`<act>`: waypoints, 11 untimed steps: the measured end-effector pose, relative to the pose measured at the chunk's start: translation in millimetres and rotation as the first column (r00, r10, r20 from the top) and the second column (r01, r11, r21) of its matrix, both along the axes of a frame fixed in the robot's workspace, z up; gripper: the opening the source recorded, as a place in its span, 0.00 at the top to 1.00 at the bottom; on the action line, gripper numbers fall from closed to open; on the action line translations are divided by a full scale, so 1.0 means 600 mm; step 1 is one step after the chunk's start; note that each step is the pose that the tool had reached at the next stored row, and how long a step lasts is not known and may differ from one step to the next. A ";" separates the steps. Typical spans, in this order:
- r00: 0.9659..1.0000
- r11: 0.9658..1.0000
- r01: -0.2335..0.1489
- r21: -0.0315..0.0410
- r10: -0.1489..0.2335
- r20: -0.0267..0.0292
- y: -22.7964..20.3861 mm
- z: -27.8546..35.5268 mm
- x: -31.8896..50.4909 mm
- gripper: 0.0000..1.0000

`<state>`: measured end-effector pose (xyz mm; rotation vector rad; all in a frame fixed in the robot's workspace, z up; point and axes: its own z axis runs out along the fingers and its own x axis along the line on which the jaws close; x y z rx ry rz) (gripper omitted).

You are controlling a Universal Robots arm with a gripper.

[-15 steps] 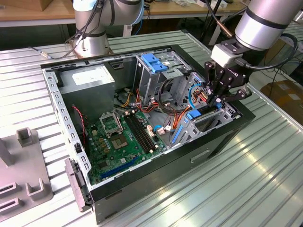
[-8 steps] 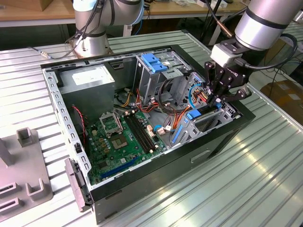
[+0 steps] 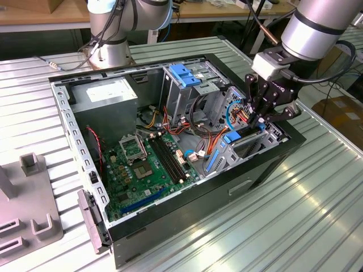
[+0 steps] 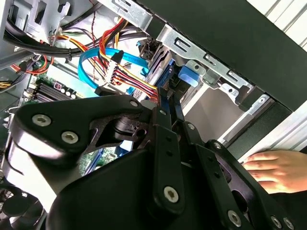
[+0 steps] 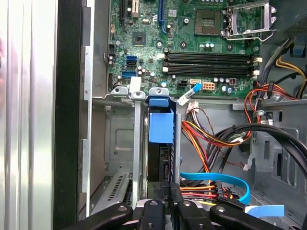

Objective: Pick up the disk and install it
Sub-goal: 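Insert the first disk wire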

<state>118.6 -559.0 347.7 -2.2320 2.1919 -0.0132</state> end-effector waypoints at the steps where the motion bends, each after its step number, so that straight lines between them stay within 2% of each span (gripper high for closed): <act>1: 1.000 1.000 0.001 0.000 -0.001 0.000 0.0000 0.000 0.000 0.83; 4: 1.000 1.000 0.003 0.000 -0.003 -0.001 0.0000 -0.001 0.000 0.83; 6: 1.000 1.000 0.005 0.000 -0.005 -0.007 -0.0001 -0.007 0.000 0.83; 8: 1.000 1.000 0.030 0.001 -0.030 -0.007 0.0007 -0.003 0.006 0.83; 11: 1.000 1.000 0.030 0.001 -0.030 -0.007 0.0007 0.002 0.006 0.83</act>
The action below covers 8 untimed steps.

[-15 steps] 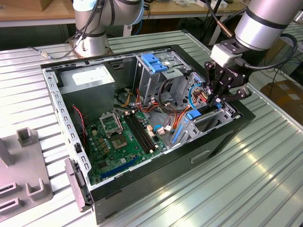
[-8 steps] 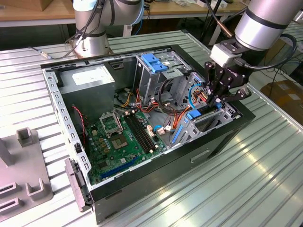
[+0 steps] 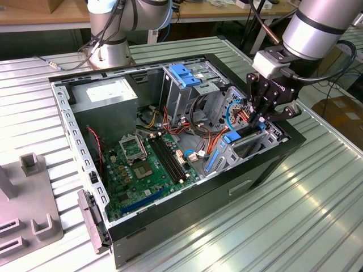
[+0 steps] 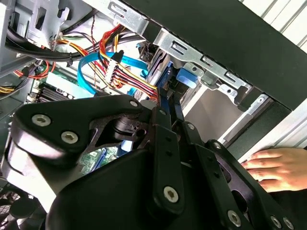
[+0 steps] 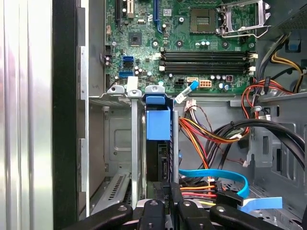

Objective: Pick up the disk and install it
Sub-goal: 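Insert the first disk wire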

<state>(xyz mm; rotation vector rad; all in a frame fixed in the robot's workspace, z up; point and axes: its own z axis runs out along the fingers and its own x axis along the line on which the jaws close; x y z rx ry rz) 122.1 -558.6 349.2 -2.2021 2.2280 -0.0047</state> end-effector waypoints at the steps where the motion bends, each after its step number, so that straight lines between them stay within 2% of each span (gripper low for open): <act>1: 1.000 1.000 0.000 0.000 0.000 0.000 0.0001 0.000 -0.002 0.83; 8: 1.000 1.000 0.000 0.000 0.000 0.000 0.0001 -0.004 -0.003 0.83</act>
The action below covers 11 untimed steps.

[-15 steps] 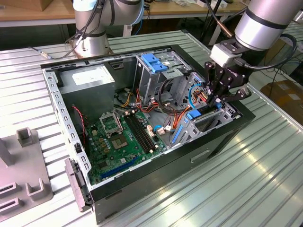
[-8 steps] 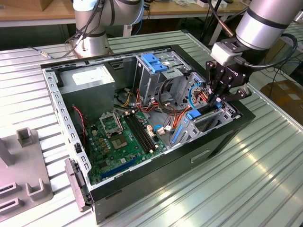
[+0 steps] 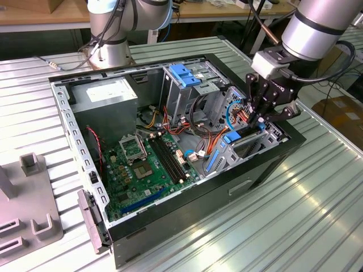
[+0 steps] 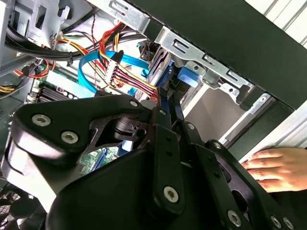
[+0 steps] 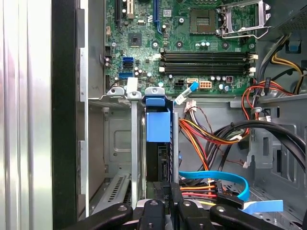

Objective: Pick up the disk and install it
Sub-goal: 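Insert the first disk wire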

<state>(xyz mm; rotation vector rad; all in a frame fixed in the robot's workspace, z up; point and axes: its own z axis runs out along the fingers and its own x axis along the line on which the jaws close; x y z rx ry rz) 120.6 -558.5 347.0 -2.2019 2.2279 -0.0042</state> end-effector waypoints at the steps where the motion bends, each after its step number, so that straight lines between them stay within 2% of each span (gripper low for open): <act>1: 1.000 1.000 0.000 0.000 0.000 0.000 0.0000 0.000 0.000 0.83; 8: 1.000 1.000 0.000 0.004 0.000 0.000 0.0000 -0.003 0.000 0.83; 11: 1.000 1.000 0.000 0.008 0.000 0.000 0.0000 -0.005 0.000 0.83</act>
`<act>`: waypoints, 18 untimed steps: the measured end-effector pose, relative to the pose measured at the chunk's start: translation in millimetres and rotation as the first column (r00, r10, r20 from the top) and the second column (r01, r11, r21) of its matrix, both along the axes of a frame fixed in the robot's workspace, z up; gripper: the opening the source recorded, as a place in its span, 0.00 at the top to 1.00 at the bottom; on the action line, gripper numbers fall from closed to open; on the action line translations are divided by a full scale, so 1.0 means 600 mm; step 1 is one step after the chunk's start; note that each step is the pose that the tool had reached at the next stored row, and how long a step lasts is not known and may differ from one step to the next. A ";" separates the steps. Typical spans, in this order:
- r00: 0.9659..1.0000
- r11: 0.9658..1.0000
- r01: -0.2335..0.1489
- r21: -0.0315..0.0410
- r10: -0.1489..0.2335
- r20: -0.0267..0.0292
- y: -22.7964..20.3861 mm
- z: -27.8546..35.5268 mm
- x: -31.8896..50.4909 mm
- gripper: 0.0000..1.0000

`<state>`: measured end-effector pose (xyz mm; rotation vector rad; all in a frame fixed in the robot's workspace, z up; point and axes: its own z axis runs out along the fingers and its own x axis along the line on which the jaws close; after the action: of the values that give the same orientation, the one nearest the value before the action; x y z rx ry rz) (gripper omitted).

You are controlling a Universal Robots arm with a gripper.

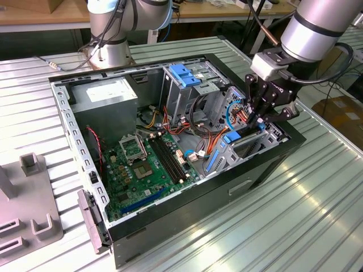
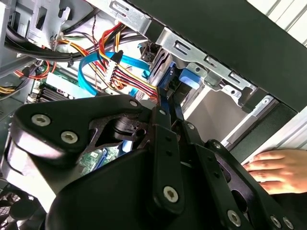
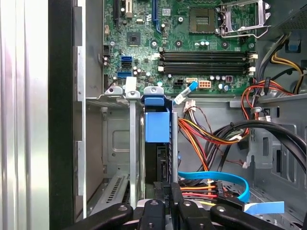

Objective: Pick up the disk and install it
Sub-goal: 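Insert the first disk wire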

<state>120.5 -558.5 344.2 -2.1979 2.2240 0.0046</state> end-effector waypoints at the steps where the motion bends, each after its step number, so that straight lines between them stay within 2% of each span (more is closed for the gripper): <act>1: 1.000 1.000 0.000 0.001 0.000 0.000 0.0000 0.000 0.000 0.83; 7: 1.000 1.000 0.000 0.003 0.000 -0.002 -0.0002 -0.007 0.000 0.83; 12: 1.000 1.000 0.000 0.004 0.000 -0.003 -0.0002 -0.007 0.000 0.82; 13: 1.000 1.000 0.000 0.004 0.000 -0.003 -0.0002 -0.005 0.000 0.82; 14: 1.000 1.000 0.000 0.004 0.000 -0.003 -0.0002 -0.002 0.000 0.76; 16: 1.000 1.000 0.000 0.003 0.000 -0.003 -0.0002 0.009 0.000 0.76; 18: 1.000 1.000 0.000 0.004 0.000 -0.003 -0.0002 0.009 0.000 0.76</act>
<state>120.6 -558.6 349.8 -2.1973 2.2235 0.0118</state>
